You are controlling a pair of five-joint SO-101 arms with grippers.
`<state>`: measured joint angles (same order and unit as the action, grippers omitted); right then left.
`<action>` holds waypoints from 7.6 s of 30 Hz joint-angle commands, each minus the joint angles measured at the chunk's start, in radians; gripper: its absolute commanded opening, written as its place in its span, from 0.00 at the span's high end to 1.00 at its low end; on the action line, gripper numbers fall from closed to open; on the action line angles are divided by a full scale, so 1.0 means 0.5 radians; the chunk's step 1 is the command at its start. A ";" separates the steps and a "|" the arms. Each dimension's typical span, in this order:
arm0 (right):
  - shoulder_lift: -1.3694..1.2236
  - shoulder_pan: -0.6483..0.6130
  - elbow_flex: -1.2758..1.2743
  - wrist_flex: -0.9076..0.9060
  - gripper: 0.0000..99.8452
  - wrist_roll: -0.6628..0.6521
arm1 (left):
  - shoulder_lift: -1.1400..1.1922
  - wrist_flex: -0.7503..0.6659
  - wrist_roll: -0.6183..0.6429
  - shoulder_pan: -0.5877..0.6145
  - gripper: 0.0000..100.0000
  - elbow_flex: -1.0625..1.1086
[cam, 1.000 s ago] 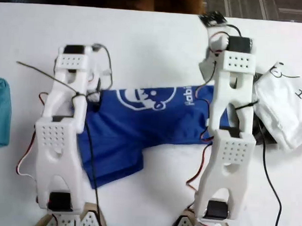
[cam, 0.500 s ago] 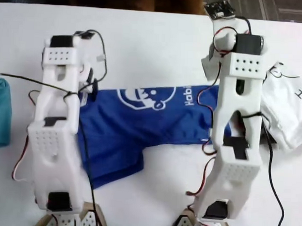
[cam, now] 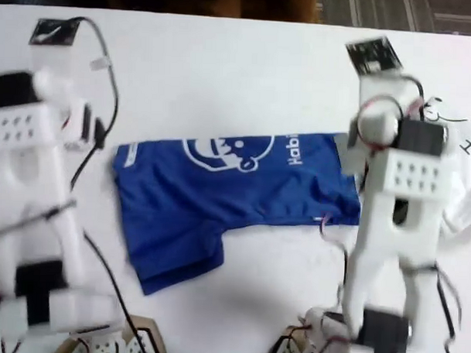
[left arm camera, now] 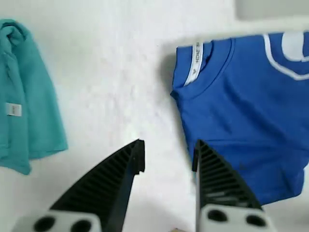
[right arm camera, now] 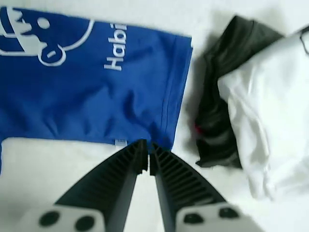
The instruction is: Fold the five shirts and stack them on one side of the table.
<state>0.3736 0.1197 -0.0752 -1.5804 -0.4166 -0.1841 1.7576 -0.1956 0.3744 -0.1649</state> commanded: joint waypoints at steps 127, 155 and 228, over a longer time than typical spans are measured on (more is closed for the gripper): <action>1.481 0.812 -1.602 0.750 0.98 -0.555 | 1.120 -0.657 -0.896 -1.145 0.97 0.155; 1.490 0.812 -1.602 0.741 0.98 -0.555 | 1.909 0.068 -0.672 -0.690 0.82 -1.723; 1.481 0.566 -1.801 0.965 0.98 -0.552 | 1.774 0.061 0.279 -0.009 0.81 -1.781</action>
<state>1.1101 0.4112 -0.9712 -1.1308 -0.6836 0.8009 1.7699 -0.0330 0.2624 -1.0150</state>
